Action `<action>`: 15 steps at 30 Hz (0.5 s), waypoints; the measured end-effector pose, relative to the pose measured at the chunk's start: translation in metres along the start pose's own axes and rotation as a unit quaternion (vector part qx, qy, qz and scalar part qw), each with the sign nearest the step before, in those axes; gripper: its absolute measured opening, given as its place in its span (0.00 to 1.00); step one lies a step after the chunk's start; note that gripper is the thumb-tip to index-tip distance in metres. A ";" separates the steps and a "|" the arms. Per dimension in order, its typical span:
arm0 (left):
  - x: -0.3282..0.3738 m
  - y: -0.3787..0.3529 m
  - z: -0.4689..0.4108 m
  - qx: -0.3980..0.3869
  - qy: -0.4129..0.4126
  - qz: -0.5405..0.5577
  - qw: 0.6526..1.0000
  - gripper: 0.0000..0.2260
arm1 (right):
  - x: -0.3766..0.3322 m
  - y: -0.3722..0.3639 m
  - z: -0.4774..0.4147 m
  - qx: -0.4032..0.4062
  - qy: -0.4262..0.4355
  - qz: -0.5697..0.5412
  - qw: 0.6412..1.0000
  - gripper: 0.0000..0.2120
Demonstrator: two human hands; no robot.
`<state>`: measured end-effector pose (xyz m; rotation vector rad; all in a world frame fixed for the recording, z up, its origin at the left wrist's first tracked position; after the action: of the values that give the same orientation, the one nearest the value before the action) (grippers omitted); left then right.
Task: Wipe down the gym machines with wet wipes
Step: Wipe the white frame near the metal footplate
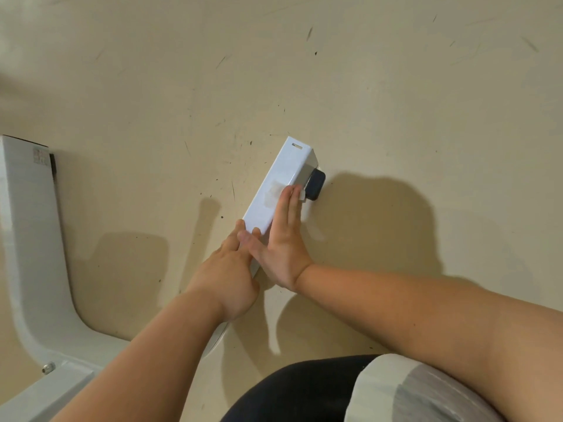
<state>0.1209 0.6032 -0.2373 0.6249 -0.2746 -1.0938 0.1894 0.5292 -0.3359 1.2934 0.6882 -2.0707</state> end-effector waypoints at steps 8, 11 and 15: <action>-0.001 -0.003 0.001 0.006 0.003 0.001 1.000 0.40 | -0.022 0.034 -0.054 0.118 0.038 0.030 0.992 0.59; -0.001 -0.003 0.001 0.010 0.003 0.005 1.000 0.39 | -0.016 0.039 -0.052 0.089 0.080 0.071 0.990 0.57; -0.004 -0.013 0.002 0.019 0.002 0.020 1.000 0.39 | 0.018 0.029 -0.020 -0.015 0.153 0.173 0.973 0.57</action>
<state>0.1085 0.6024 -0.2429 0.6526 -0.3040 -1.0510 0.2161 0.5188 -0.3636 1.6070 0.5706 -1.5958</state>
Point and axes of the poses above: each hand's wrist, its own z-axis away from the middle knuckle, its own y-axis out of the back of the hand, x = y × z, the point moved 2 cm from there along -z, towards the middle knuckle, and after that the axes turned 13 degrees about -z, right-handed, at the moved point
